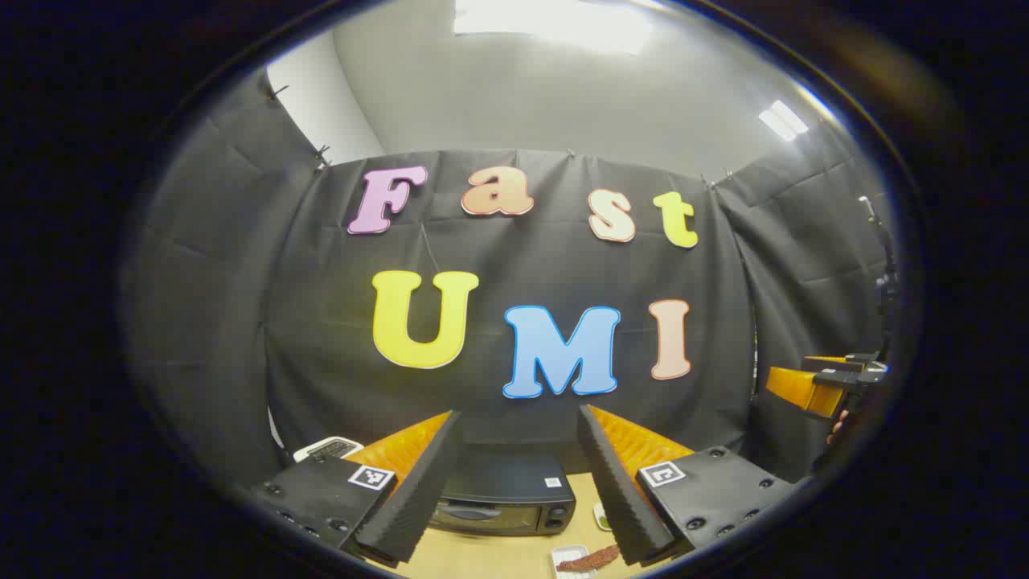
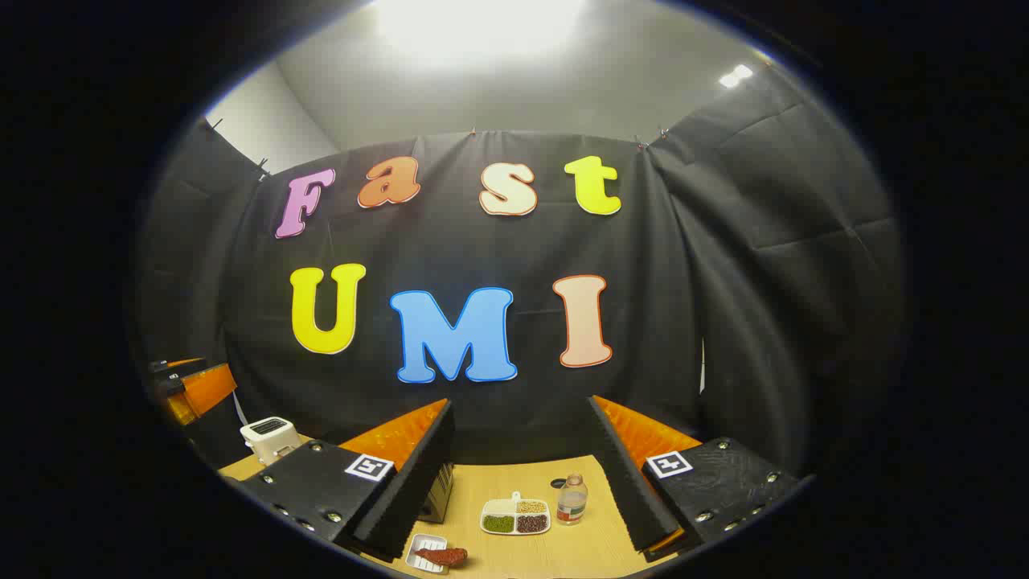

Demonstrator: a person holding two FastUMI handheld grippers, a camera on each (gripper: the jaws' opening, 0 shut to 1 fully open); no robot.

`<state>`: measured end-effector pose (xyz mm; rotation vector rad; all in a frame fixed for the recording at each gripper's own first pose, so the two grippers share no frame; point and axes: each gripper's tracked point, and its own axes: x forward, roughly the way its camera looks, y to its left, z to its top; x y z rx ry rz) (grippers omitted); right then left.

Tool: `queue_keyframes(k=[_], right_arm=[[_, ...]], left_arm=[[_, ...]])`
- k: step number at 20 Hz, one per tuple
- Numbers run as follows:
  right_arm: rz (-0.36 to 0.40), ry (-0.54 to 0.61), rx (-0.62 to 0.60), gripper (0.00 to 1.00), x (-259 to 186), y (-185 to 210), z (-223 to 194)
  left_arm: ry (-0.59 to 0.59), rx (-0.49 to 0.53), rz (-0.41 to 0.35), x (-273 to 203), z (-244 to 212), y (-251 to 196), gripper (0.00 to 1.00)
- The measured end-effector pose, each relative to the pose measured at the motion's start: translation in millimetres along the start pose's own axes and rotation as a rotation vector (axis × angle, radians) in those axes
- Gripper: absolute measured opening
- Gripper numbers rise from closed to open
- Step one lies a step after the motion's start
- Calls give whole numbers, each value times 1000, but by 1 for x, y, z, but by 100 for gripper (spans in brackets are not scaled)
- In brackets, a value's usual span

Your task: Open the electric oven with the left hand, put the food in, and close the electric oven.

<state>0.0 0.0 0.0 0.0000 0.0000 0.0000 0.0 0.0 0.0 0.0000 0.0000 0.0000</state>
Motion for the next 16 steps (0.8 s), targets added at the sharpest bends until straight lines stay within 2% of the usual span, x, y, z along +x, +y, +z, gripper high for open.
queue_keyframes(k=[3,16], right_arm=[[-13,3,-7,99,3,-11,-4],[44,21,19,99,10,-19,-18]], left_arm=[[2,-11,10,5,-4,-2,96],[11,20,17,6,-10,-14,96]])
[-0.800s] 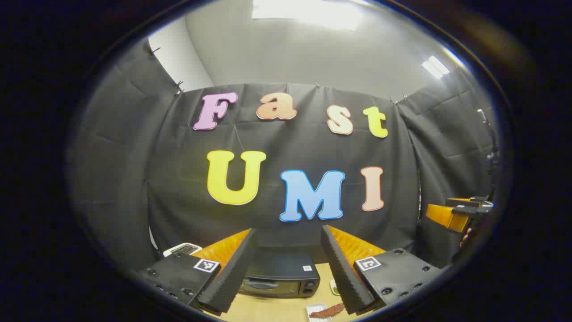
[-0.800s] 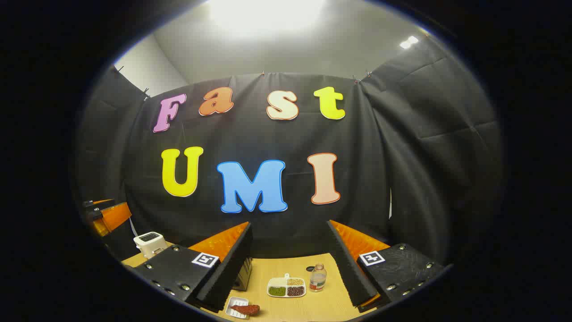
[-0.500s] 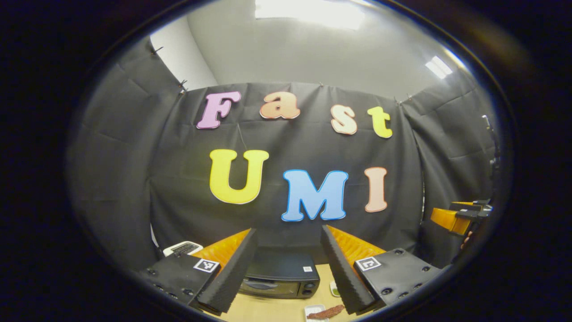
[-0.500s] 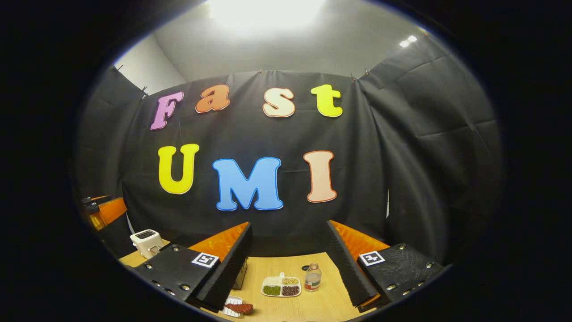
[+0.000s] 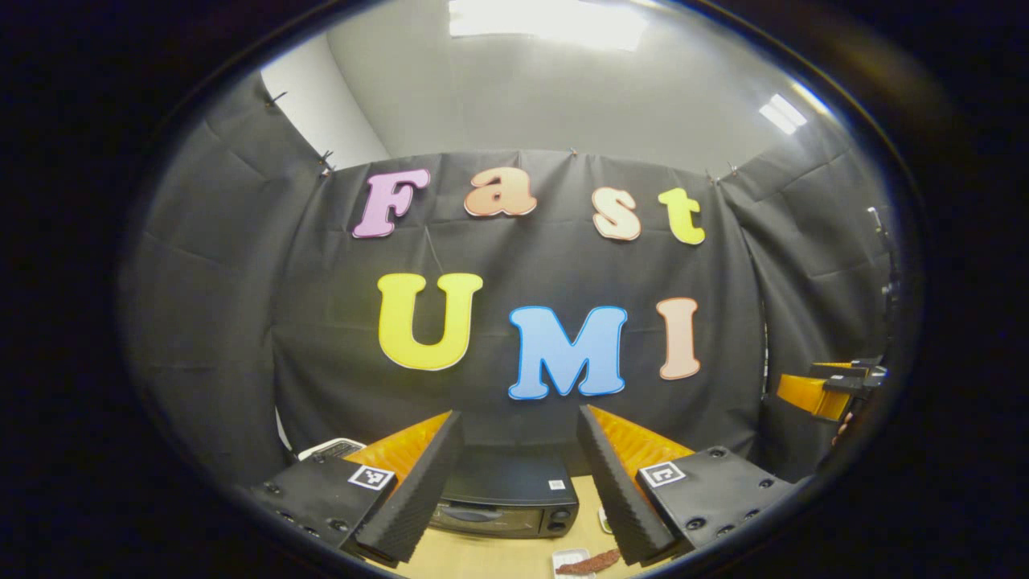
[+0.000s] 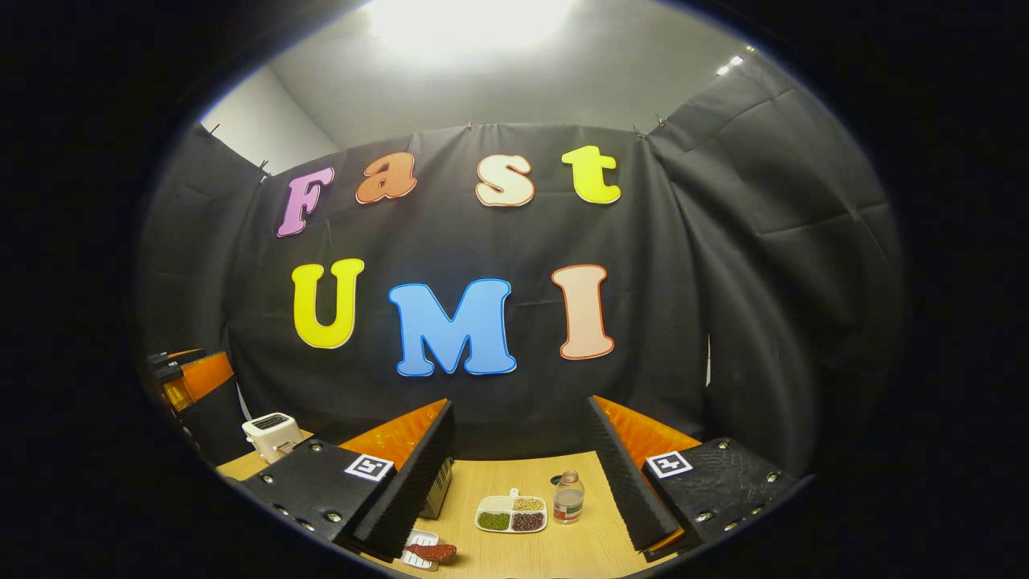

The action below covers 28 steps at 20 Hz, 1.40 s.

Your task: Open the electric oven with the left hand, put the food in, and close the electric oven.

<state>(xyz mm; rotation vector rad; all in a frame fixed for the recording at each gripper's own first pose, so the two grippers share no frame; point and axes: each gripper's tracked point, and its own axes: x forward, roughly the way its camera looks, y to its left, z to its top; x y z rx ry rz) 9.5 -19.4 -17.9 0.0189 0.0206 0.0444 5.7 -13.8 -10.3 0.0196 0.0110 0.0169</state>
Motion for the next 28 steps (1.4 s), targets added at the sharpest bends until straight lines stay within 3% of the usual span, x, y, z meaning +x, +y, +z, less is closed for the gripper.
queue_keyframes(k=[8,9,10,16,23,24,25,28], right_arm=[[-53,-8,0,99,1,18,0],[-67,-9,-1,94,2,19,-2],[-76,0,-1,99,1,21,-9],[-95,61,-36,99,9,35,-41],[-119,135,-34,99,27,40,-70],[-122,141,-38,94,29,40,-74],[-123,145,-43,99,30,41,-75],[-135,155,-66,99,32,40,-79]], left_arm=[[70,-19,-68,25,-40,18,96],[101,-13,-69,30,-59,23,96],[131,-2,-68,35,-75,29,97],[301,-34,-85,67,-175,52,95],[429,-15,-72,119,-258,71,94],[454,-11,-71,126,-271,73,97],[476,-1,-73,132,-284,77,94],[519,28,-74,144,-314,85,97]])
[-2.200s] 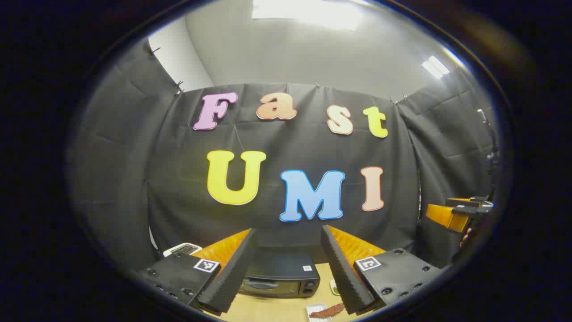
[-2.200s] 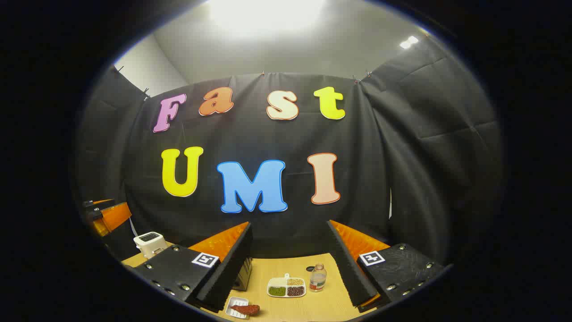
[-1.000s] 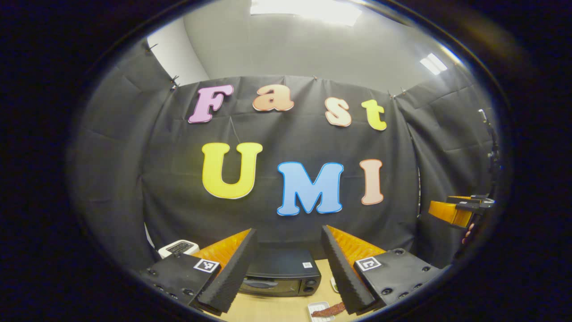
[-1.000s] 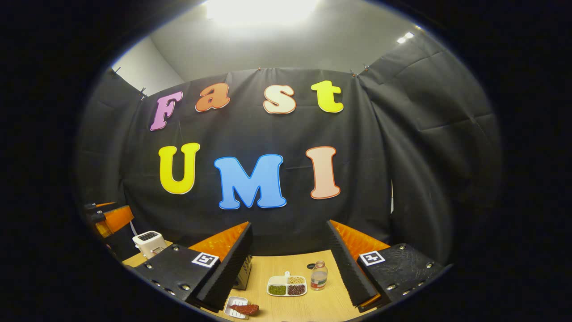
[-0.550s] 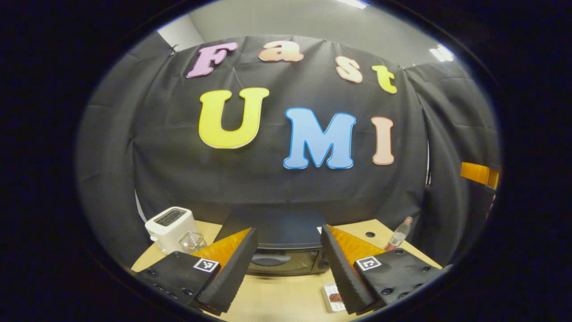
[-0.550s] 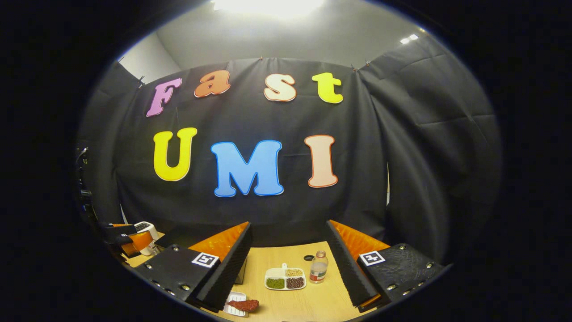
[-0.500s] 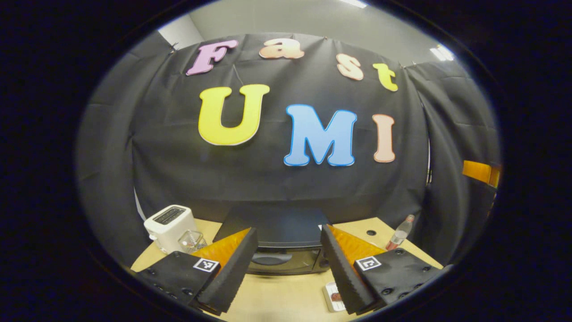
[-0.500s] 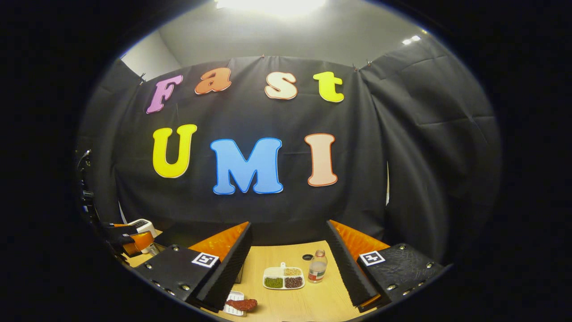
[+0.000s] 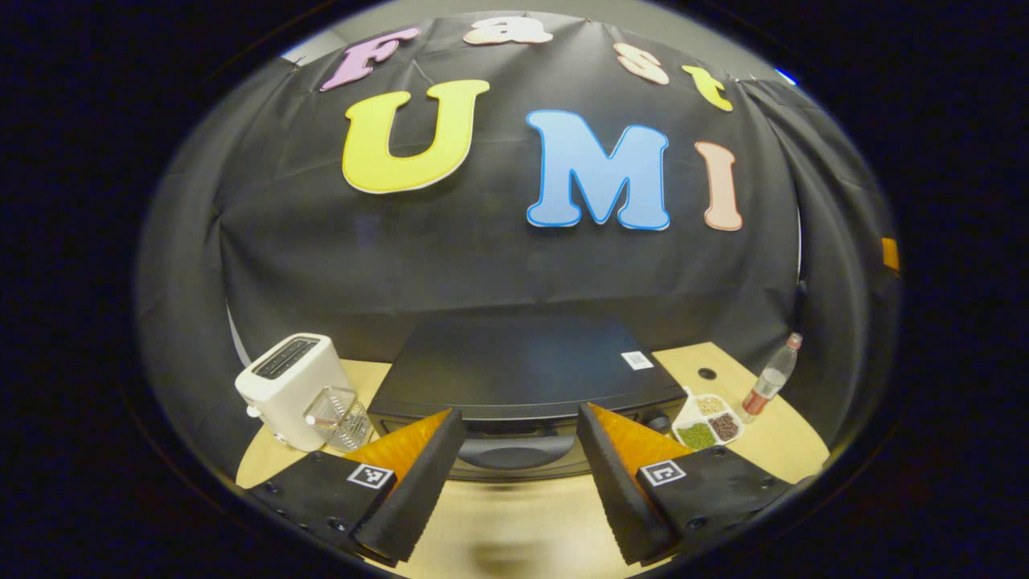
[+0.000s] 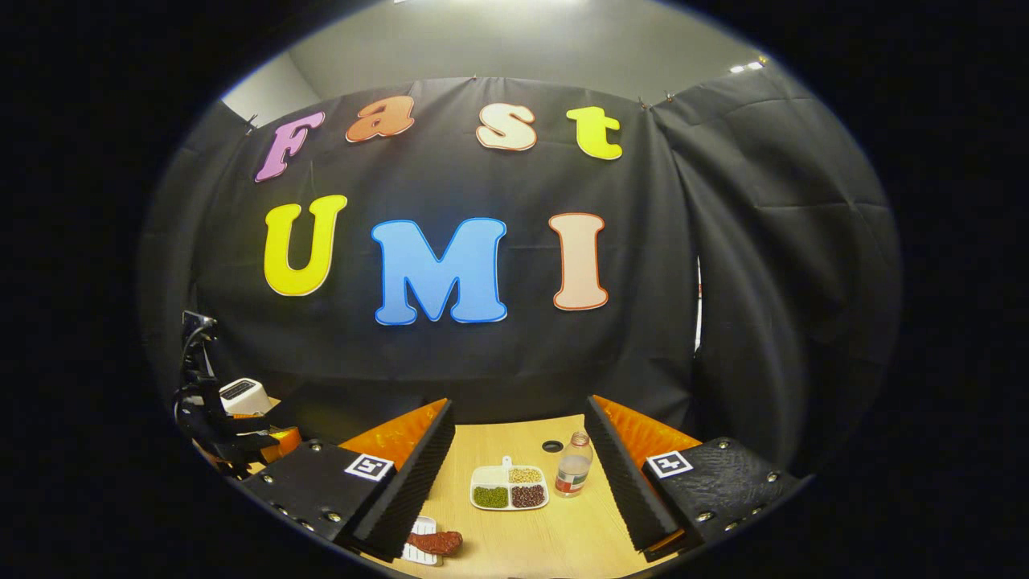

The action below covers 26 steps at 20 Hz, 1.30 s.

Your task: Open the electric oven with the left hand, put the food in, and close the electric oven.

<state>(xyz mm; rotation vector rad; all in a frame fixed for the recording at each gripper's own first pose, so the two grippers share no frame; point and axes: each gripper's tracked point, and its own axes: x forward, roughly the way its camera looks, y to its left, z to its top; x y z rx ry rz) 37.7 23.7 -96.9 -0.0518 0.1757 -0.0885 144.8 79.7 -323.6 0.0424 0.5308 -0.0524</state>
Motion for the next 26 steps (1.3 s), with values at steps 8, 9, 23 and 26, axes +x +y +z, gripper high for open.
queue_keyframes(k=[8,9,23,26], right_arm=[[-31,20,-13,99,6,0,-5],[-30,23,-18,98,6,2,-5],[5,0,-13,99,11,15,5],[17,-6,-14,99,9,16,6]], left_arm=[[85,-39,-21,47,-31,-3,95],[86,-26,-14,51,-31,0,94],[98,5,6,36,-47,-1,94],[105,10,10,22,-58,-3,97]])
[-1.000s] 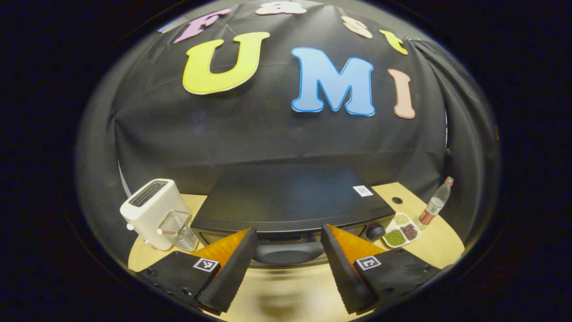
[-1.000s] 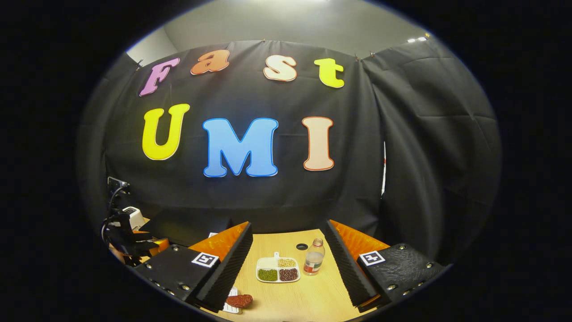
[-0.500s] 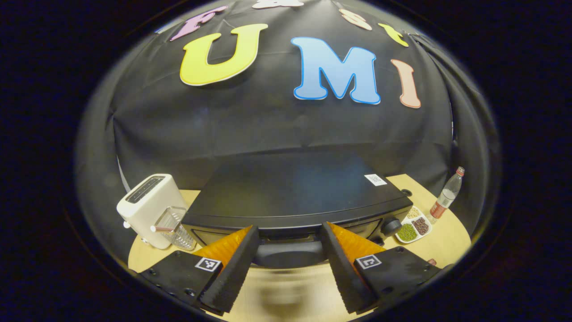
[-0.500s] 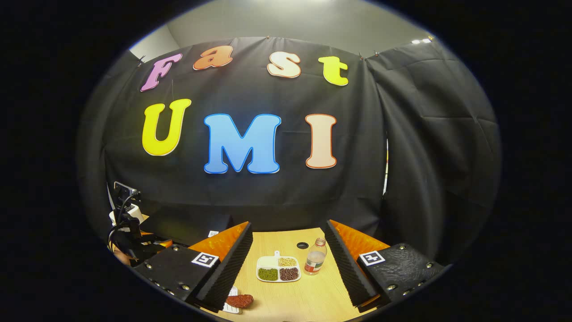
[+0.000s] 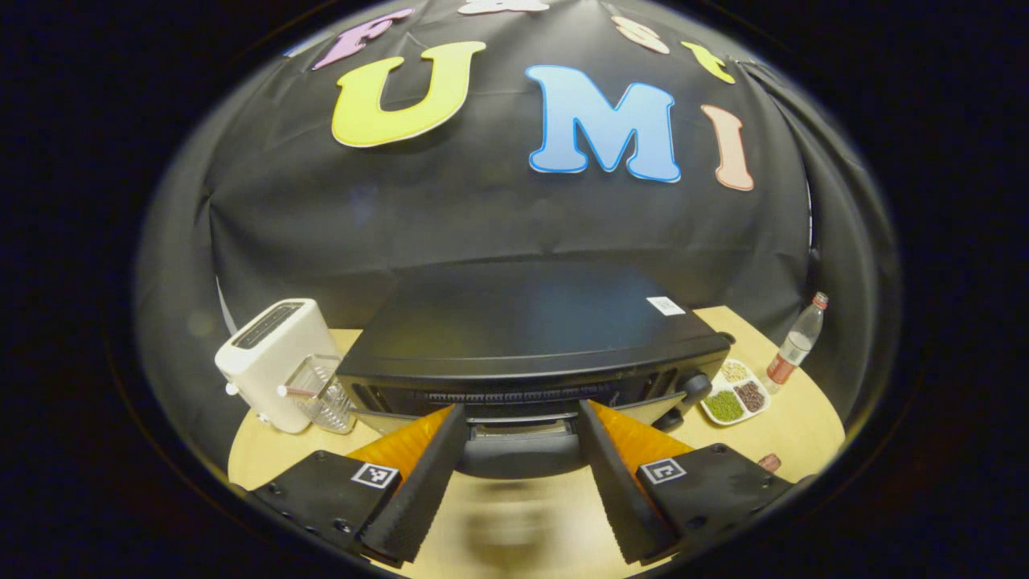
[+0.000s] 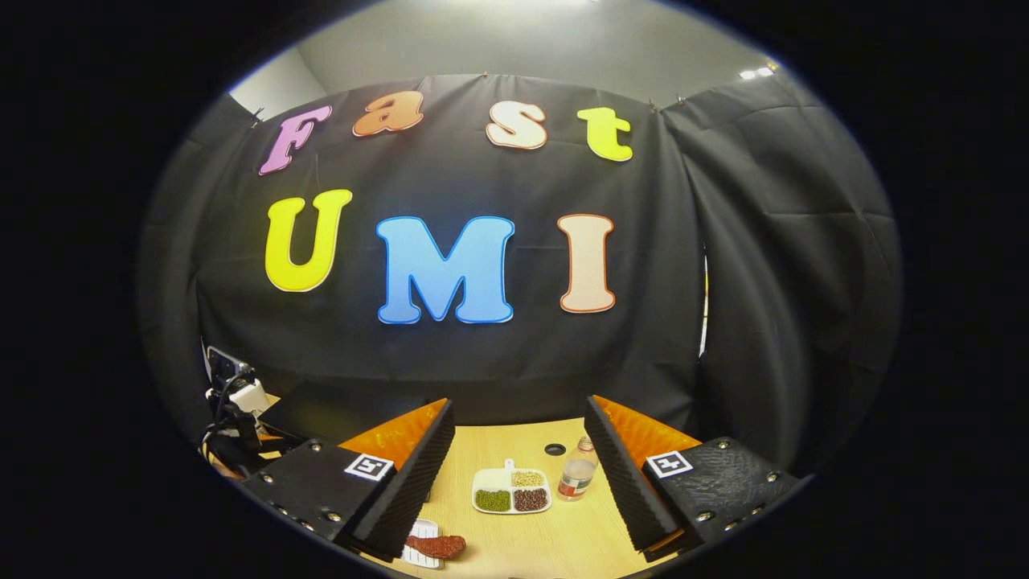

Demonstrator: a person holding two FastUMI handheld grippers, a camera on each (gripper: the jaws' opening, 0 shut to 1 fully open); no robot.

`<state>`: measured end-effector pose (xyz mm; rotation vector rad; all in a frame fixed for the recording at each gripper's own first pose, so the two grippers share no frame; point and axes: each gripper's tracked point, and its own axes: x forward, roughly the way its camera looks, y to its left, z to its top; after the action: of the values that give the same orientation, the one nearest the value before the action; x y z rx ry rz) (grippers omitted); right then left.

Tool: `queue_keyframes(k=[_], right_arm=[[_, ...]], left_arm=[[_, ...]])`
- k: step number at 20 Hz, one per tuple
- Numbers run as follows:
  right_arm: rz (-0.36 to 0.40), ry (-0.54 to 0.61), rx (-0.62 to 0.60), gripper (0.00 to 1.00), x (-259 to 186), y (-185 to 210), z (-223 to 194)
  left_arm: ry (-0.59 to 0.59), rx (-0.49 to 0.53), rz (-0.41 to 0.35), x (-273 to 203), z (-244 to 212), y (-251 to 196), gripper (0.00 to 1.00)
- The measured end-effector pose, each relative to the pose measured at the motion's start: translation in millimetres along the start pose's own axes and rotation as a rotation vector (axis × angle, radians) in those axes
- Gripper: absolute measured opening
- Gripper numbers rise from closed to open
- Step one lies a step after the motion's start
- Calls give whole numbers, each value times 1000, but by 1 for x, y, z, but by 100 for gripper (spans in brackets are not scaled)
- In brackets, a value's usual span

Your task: Open the electric oven with the left hand, put the food in, and close the electric oven.

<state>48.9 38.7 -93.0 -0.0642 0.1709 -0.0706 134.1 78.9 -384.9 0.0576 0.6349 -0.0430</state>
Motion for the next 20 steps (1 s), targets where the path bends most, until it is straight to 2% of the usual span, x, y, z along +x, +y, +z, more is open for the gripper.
queue_keyframes(k=[3,6,10,11,12,15,17,18,20], right_arm=[[19,0,5,99,-3,2,0],[38,-1,5,99,-4,5,1],[56,-7,1,99,-7,9,4],[59,-7,-1,99,-8,9,4],[63,-6,-4,99,-9,10,3],[73,-4,-9,99,-12,11,1],[78,-3,-9,98,-13,12,2],[82,-3,-9,98,-13,13,1],[91,4,-16,99,-14,16,-1]], left_arm=[[15,18,8,-12,-18,-2,93],[42,4,13,-22,-36,-4,97],[79,-4,11,-29,-62,-5,93],[88,0,14,-31,-68,-5,97],[94,-2,13,-32,-73,-5,93],[118,-13,6,-35,-91,-6,93],[139,-5,6,-36,-104,-6,97],[151,-5,6,-35,-113,-7,93],[193,-18,2,-36,-131,-8,93]])
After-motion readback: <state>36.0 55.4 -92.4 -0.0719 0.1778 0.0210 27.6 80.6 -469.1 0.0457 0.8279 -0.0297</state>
